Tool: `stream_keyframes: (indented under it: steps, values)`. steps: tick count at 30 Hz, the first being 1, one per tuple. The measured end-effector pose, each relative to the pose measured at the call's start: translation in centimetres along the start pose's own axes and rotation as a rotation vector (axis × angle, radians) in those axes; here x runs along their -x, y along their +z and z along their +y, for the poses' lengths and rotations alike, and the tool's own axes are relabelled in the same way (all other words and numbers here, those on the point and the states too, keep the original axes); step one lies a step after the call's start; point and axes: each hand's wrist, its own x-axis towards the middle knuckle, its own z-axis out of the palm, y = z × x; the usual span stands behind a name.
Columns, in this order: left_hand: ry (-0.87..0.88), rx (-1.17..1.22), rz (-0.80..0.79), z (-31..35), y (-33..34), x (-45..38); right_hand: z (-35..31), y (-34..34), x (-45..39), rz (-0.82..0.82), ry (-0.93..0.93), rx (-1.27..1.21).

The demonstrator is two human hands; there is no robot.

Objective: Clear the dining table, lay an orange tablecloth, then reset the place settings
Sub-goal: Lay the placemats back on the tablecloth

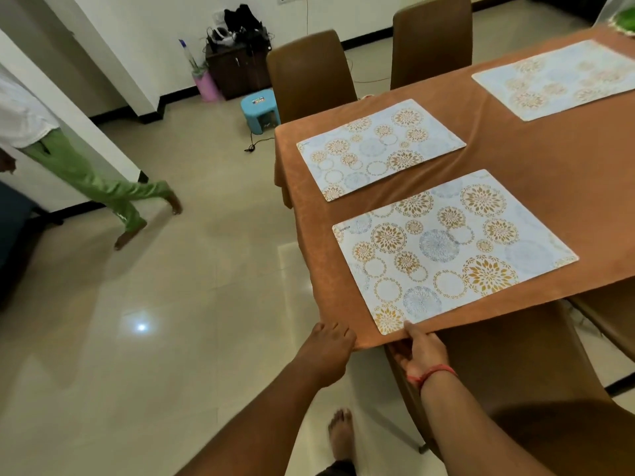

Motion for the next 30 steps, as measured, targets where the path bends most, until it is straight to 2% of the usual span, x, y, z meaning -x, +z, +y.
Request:
stream_keyframes:
  steps: [4, 10, 15, 19, 30]
  values:
    - [-0.007, -0.020, -0.042, 0.0, 0.2, 0.2, 0.1, -0.5, 0.0, -0.019, -0.032, -0.087]
    - [-0.191, 0.076, 0.042, -0.5, -0.1, -0.5, 0.2, -0.4, -0.5, -0.057, 0.011, -0.070]
    - [-0.174, 0.090, -0.014, -1.2, 0.3, -0.6, 1.1, -0.7, -0.5, -0.113, 0.047, -0.089]
    - [-0.165, 0.077, -0.028, -1.4, 0.9, -0.4, 1.4, -0.6, -0.5, -0.142, 0.009, -0.163]
    - [-0.076, -0.017, 0.018, -1.4, 1.6, 0.1, 2.3, -0.3, -1.1, 0.030, 0.028, -0.128]
